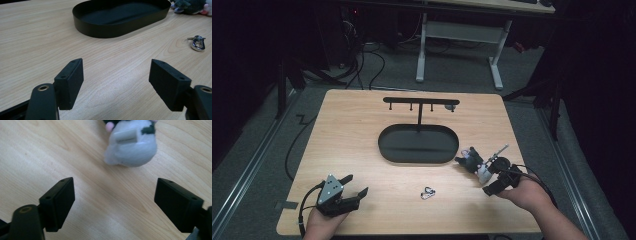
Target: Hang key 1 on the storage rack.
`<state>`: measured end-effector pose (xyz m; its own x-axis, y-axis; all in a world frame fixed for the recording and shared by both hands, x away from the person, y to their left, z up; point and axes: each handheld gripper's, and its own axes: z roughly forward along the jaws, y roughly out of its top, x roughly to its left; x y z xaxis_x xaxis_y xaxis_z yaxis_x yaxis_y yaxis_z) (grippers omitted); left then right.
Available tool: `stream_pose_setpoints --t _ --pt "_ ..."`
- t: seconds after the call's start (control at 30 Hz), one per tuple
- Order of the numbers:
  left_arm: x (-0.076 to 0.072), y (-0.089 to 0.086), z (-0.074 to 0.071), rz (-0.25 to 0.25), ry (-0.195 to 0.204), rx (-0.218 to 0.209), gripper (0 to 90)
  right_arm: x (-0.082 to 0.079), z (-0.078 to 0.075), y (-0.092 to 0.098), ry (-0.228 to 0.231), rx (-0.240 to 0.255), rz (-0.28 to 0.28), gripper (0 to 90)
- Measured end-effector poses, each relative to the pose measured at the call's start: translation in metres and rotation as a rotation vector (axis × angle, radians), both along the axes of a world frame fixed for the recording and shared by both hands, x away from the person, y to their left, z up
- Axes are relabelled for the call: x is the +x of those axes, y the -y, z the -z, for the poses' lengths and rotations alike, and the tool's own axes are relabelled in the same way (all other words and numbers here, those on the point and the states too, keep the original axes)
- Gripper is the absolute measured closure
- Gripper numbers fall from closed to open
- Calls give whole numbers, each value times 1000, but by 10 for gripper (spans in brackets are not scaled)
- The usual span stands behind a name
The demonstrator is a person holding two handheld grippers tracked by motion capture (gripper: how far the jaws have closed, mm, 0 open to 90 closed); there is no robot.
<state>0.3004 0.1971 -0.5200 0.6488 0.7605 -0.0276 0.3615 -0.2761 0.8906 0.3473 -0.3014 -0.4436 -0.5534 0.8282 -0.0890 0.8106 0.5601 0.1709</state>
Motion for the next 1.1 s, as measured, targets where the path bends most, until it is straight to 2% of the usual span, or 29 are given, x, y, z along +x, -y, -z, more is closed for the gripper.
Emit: stream_pose_setpoints --t 0.2,0.23,0.4,0.73,1.0,1.1 --pt "0 0 0 4 0 0 284 13 -2 0 1 -12 16 142" --pt "-1 0 0 6 -2 -1 284 18 -2 -2 14 -15 6 142" --pt "-1 0 0 11 -3 -3 284 30 2 -7 8 -1 1 141" --pt "-2 -2 0 14 -3 -6 284 48 14 -12 -24 17 18 148" --pt "-2 -2 -1 13 4 -1 285 59 22 -9 -50 22 2 196" --pt "-1 -3 0 12 6 -1 284 63 30 -12 -65 1 -21 222"
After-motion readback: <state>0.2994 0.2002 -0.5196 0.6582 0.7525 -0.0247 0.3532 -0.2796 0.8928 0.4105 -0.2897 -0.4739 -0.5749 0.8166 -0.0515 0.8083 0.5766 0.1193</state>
